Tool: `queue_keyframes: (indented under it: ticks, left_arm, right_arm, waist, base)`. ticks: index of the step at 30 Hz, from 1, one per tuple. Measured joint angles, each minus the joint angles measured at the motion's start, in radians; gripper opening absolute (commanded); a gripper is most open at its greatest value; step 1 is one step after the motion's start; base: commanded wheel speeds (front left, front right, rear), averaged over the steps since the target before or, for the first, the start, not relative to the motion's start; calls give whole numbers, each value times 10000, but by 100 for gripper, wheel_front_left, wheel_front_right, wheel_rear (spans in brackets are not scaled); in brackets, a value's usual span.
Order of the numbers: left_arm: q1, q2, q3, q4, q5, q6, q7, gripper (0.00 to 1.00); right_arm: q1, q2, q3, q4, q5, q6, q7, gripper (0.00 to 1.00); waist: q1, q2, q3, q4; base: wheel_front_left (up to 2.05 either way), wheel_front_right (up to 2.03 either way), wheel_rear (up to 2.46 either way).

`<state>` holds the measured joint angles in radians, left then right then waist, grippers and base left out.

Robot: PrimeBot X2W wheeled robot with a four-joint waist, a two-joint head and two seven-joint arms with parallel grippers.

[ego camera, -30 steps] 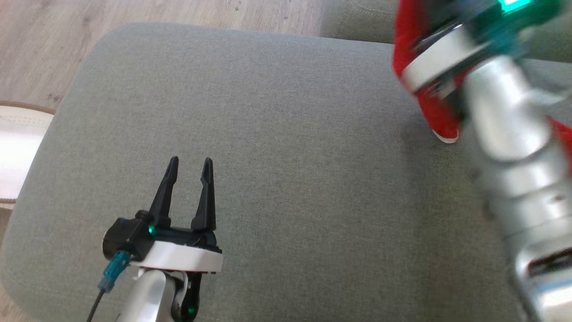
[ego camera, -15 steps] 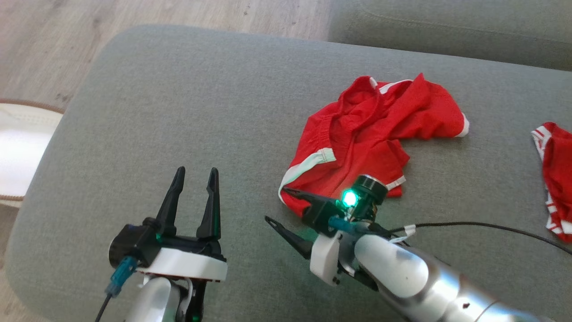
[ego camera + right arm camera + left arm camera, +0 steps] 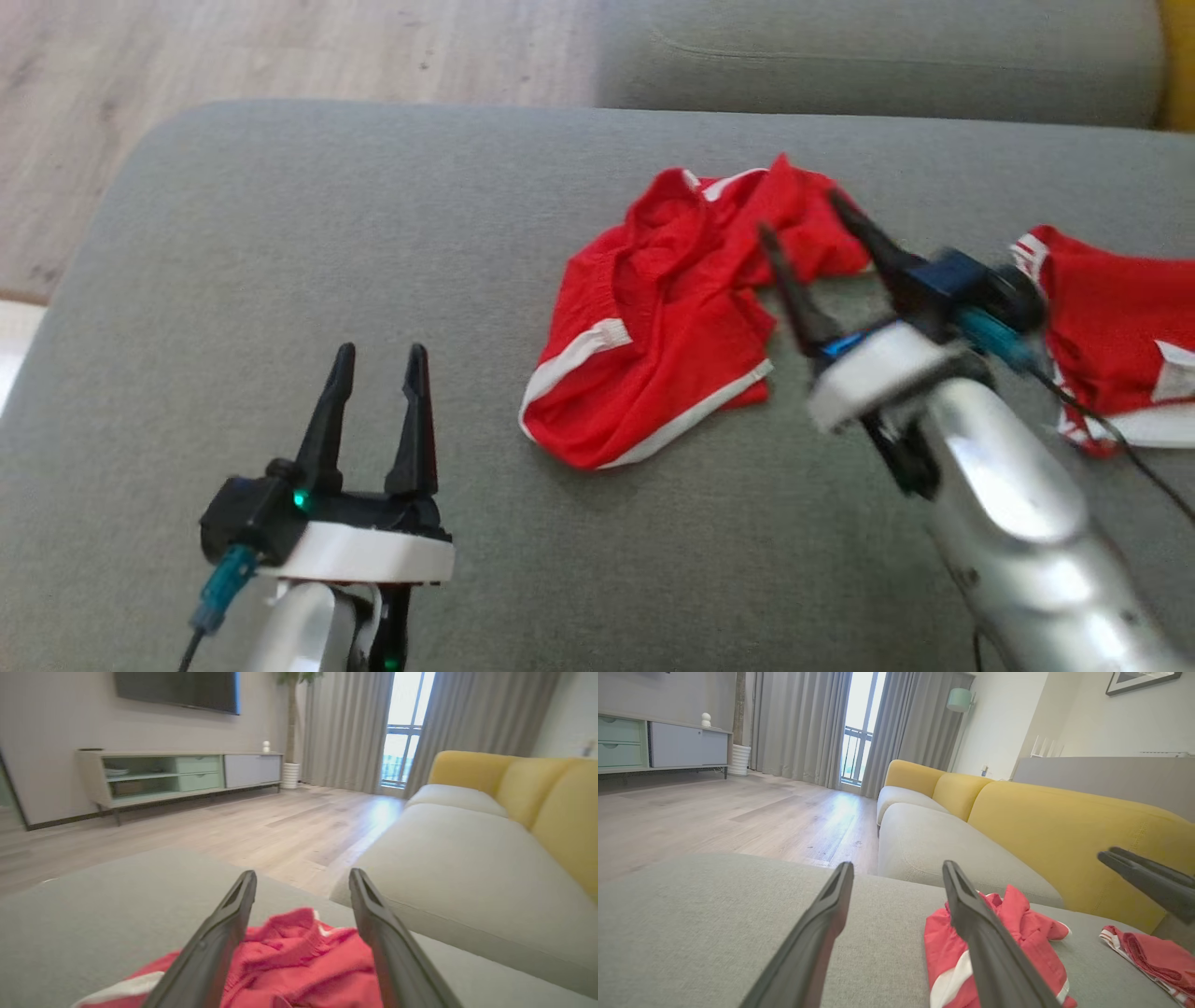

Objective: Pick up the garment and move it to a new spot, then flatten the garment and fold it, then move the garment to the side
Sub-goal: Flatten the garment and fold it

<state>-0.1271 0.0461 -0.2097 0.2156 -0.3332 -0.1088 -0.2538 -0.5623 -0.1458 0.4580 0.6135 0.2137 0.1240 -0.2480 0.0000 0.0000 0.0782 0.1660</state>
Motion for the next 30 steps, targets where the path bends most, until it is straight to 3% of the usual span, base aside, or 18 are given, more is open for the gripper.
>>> queue_keyframes:
  ticks: [5,10,19,30]
  left_arm:
    - [1,0,155,-224,44,-2,0,100]
    - [2,0,203,-244,104,-6,0,100]
    - [-4,-2,188,-244,161,-48,0,100]
    - [-126,-2,58,-215,159,-69,-2,100]
  right_arm:
    - [2100,391,-2615,-1037,-892,0,-2,100]
    - [3621,855,-3785,-1973,-1154,0,-2,100]
    - [4474,915,-3839,-2621,-460,0,0,100]
    - [3989,922,-3235,-2291,-23,0,656,100]
  waist:
    - [0,0,64,-503]
    - [0,0,166,-985]
    - [0,0,357,-1387]
    - [1,0,626,-924]
  base:
    - [0,0,0]
    - [0,0,0]
    - [0,0,0]
    - [0,0,0]
